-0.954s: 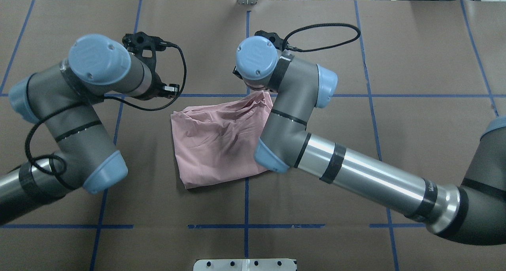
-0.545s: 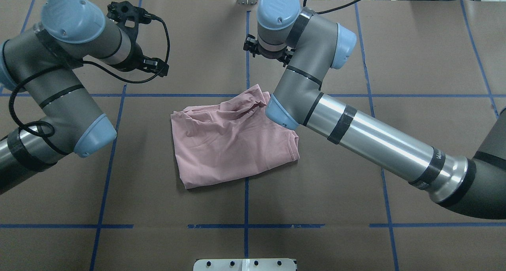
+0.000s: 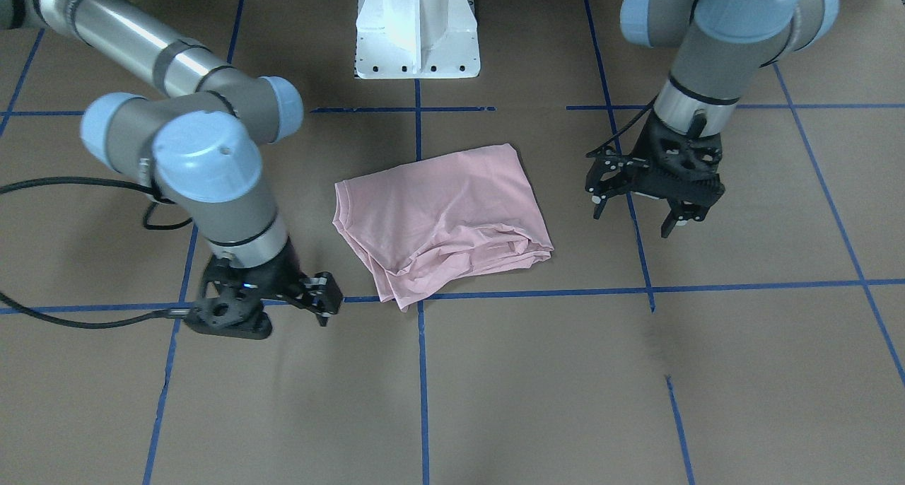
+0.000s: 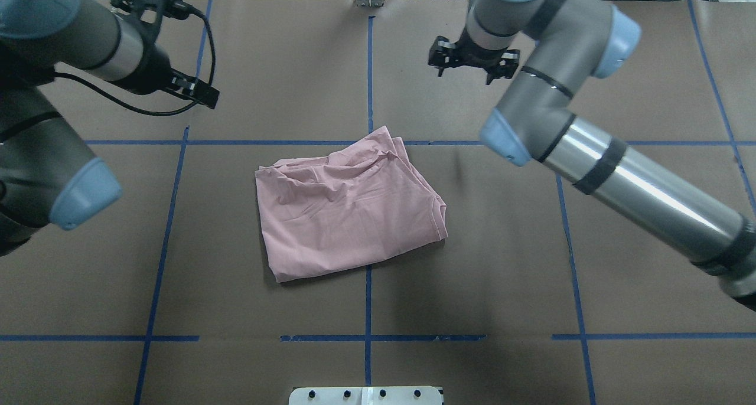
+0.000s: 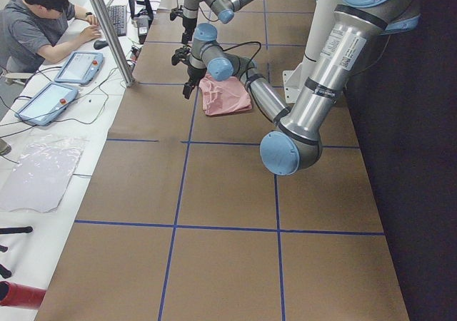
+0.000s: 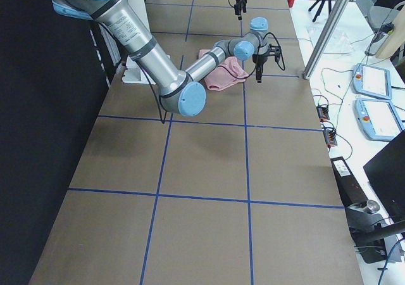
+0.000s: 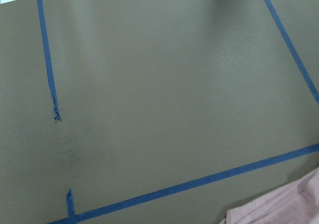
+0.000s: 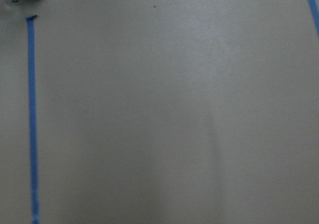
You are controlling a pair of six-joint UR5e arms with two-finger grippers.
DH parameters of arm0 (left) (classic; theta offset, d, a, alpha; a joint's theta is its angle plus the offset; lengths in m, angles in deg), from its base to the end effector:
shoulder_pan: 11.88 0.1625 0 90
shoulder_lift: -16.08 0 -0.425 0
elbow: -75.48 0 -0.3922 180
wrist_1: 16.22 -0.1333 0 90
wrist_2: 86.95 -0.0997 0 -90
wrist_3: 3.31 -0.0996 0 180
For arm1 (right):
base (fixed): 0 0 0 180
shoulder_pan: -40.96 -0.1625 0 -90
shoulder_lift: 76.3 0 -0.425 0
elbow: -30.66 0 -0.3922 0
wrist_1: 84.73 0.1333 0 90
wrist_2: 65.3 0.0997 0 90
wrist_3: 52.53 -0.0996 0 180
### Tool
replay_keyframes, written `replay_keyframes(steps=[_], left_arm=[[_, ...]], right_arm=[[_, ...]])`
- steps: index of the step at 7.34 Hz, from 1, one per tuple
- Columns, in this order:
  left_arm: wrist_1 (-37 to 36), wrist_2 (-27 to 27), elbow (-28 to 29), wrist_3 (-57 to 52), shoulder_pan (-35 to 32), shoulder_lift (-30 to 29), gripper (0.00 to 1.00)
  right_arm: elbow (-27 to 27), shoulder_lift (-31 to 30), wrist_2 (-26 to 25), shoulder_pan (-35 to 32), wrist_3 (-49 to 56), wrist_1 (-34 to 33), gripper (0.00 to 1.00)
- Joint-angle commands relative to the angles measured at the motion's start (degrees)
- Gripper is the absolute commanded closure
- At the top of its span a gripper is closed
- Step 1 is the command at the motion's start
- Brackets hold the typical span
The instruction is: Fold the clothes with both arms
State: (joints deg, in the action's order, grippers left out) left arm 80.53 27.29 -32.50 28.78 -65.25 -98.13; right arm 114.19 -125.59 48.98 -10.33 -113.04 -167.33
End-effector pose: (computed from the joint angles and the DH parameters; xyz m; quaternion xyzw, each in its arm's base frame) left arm 0.2831 -0.5357 0.2712 0.2265 0.3863 0.1221 0.8857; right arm -0.3884 -0.6323 0.2656 0.0754 -0.3920 0.0994 0.9114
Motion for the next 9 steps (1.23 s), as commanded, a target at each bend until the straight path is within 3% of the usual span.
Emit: replay_keyframes(steps=[1,3,4,6,7,9], left_arm=[[-0.16,6.32,-3.03,-20.47,-12.04,8.96,0.0],[-0.16,11.16,-1.28,-42.73,-27.33,18.01,0.0],[0.18,15.97,1.43,-44.47,-34.1,21.27,0.0],[0.63,17.25,1.37,-44.15,-36.54,27.96,0.0],[0.63,17.25,4.85,-44.14,-36.54,29.73,0.0],[0.11,17.33,7.34,-44.75,-37.07,30.36,0.0]], right_arm=[[15.03,-16.64,10.04,-13.33,26.36,-8.16,0.0],[16.14,-32.55,15.7,-27.03,53.61,-7.58,0.0],[15.96,-38.98,16.85,-33.19,62.62,-7.58,0.0],[15.79,-49.62,19.05,-37.91,64.02,-5.67,0.0],[15.0,-54.29,19.14,-38.0,64.12,-4.43,0.0],[14.47,-56.09,19.75,-38.0,64.29,-0.47,0.0]])
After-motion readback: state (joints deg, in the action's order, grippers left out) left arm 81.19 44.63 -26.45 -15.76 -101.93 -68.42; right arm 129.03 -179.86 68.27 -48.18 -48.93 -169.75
